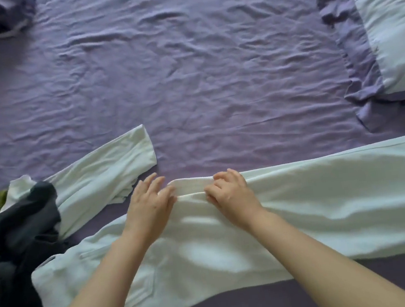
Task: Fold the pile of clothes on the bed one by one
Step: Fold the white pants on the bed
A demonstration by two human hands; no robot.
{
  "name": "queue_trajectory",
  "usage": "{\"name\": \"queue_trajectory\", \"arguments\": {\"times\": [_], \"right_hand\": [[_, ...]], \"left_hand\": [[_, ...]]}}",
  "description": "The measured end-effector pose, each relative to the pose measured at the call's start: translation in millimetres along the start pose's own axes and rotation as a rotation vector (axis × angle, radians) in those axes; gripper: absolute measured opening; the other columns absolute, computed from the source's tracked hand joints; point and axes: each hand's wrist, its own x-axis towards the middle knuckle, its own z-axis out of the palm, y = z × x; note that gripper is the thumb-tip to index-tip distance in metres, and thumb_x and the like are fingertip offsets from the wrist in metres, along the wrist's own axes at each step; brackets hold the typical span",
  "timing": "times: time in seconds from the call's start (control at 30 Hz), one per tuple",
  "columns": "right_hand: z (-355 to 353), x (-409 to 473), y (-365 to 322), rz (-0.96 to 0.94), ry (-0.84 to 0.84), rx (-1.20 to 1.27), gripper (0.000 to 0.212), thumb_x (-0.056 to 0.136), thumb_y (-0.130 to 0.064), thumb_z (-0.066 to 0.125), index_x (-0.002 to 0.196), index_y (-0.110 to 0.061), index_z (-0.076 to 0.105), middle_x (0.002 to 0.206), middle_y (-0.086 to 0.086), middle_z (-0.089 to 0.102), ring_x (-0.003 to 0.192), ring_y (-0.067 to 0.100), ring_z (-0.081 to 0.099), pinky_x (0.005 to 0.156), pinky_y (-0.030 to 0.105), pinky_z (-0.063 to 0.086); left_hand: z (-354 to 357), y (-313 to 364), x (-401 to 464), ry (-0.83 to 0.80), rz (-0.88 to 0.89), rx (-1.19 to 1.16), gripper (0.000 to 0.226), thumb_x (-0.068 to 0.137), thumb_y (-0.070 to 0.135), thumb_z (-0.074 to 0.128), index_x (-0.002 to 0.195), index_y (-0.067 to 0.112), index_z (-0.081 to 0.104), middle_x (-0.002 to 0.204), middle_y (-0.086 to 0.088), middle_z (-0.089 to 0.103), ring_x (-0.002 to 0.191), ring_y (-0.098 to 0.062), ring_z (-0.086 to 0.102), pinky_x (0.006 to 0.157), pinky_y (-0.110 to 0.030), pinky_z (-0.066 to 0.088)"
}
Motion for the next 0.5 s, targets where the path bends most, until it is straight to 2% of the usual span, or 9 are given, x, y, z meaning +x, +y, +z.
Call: {"name": "queue_trajectory", "arguments": {"times": [0.1,0.2,0.23,0.3,0.37,0.43,0.5], "right_hand": [[14,16,-29,-0.001,-0.025,-0.016,0.015,0.067,-0.014,0.082,0.063,-0.013,0.068,0.062,0.004,0.065,0.081,0.025,0.068,0.085,0.044,0.051],[25,31,-54,-0.012,-0.033,-0.018,0.015,0.070,-0.018,0.080,0.062,-0.013,0.067,0.059,0.003,0.065,0.076,0.024,0.067,0.081,0.039,0.052],[30,34,-62,-0.014,-0.029,-0.016,0.016,0.071,-0.020,0.079,0.062,-0.013,0.067,0.058,0.002,0.065,0.073,0.023,0.066,0.077,0.036,0.052],[38,42,-77,0.038,0.003,-0.041,0.019,0.075,-0.026,0.074,0.061,-0.015,0.069,0.057,0.000,0.066,0.069,0.022,0.065,0.073,0.030,0.050],[45,50,-90,0.174,-0.045,-0.065,0.028,0.089,-0.036,0.058,0.073,-0.016,0.072,0.072,0.000,0.070,0.082,0.024,0.063,0.081,0.031,0.043],[52,57,-99,0.331,-0.167,-0.065,0.039,0.097,-0.042,0.040,0.093,-0.020,0.071,0.096,-0.001,0.070,0.103,0.022,0.054,0.090,0.035,0.030],[54,59,-101,0.442,-0.151,0.012,0.035,0.095,-0.038,0.041,0.092,-0.019,0.070,0.099,0.002,0.069,0.107,0.022,0.051,0.087,0.035,0.028]], "left_hand": [[2,-24,-16,0.036,-0.048,-0.077,0.029,0.085,0.018,0.062,0.110,0.007,0.070,0.103,-0.024,0.066,0.093,-0.039,0.065,0.081,-0.053,0.051],[13,-39,-30,-0.031,-0.220,-0.210,0.050,0.087,0.016,0.065,0.136,0.016,0.052,0.127,-0.013,0.057,0.109,-0.033,0.058,0.097,-0.047,0.042],[18,-45,-35,-0.047,-0.273,-0.243,0.053,0.088,0.019,0.063,0.139,0.016,0.047,0.129,-0.010,0.056,0.112,-0.032,0.055,0.099,-0.046,0.039],[26,-53,-43,-0.053,-0.283,-0.263,0.046,0.088,0.022,0.063,0.132,0.011,0.053,0.120,-0.007,0.060,0.108,-0.031,0.056,0.096,-0.044,0.038],[30,-56,-47,-0.040,-0.280,-0.276,0.038,0.088,0.024,0.063,0.123,0.011,0.059,0.112,-0.006,0.063,0.106,-0.029,0.057,0.097,-0.045,0.036],[31,-56,-50,-0.040,-0.273,-0.280,0.039,0.089,0.026,0.061,0.126,0.014,0.057,0.116,-0.003,0.061,0.110,-0.027,0.054,0.102,-0.046,0.031],[31,-54,-53,-0.038,-0.264,-0.268,0.043,0.091,0.026,0.058,0.133,0.018,0.052,0.123,0.000,0.057,0.115,-0.023,0.050,0.107,-0.045,0.025]]}}
